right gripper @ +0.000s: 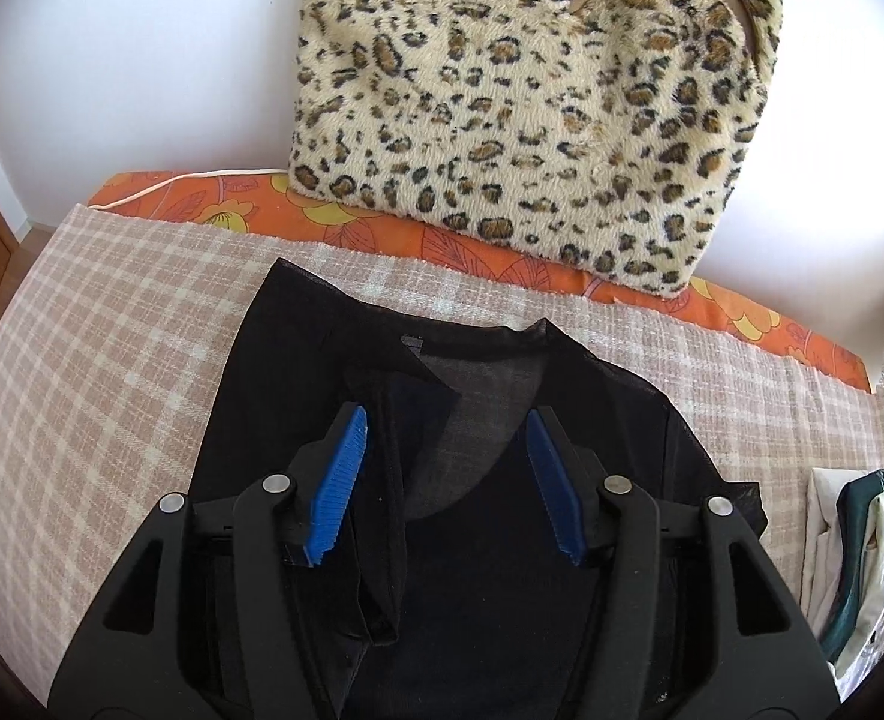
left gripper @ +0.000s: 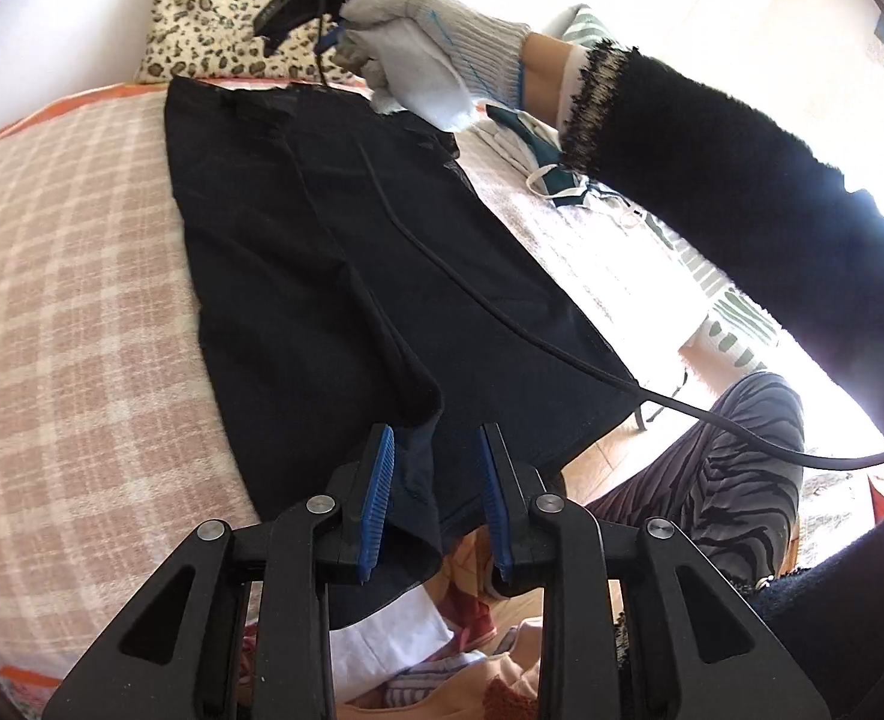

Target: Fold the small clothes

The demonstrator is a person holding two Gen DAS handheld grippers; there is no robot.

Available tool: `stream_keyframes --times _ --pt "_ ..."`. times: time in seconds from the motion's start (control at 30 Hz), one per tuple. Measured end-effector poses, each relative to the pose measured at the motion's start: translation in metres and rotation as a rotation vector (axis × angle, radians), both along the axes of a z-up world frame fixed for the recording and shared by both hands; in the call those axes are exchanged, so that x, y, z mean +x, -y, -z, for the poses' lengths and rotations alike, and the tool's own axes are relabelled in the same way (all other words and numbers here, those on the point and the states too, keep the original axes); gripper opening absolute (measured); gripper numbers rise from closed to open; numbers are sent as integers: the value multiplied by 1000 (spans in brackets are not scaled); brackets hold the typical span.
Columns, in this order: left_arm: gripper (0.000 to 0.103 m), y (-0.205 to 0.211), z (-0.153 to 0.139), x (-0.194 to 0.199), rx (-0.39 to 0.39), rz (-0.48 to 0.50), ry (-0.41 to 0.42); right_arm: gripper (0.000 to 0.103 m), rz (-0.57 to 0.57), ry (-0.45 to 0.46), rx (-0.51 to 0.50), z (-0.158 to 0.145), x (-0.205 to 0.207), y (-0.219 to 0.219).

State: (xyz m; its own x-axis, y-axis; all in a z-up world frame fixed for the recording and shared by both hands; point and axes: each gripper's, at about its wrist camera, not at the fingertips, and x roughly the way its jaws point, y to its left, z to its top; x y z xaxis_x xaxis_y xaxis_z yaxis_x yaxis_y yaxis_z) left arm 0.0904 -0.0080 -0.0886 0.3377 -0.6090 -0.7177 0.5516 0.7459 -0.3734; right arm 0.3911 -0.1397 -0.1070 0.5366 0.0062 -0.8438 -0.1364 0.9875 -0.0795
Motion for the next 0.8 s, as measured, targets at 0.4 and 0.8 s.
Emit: stream_keyframes --times 0.4,0.8 --pt "33 -43 45 -6 7 -180 -153 58 -144 -173 118 18 -132 15" --pt "3 -20 49 -33 67 -122 -41 58 -202 -212 50 46 -169 -4"
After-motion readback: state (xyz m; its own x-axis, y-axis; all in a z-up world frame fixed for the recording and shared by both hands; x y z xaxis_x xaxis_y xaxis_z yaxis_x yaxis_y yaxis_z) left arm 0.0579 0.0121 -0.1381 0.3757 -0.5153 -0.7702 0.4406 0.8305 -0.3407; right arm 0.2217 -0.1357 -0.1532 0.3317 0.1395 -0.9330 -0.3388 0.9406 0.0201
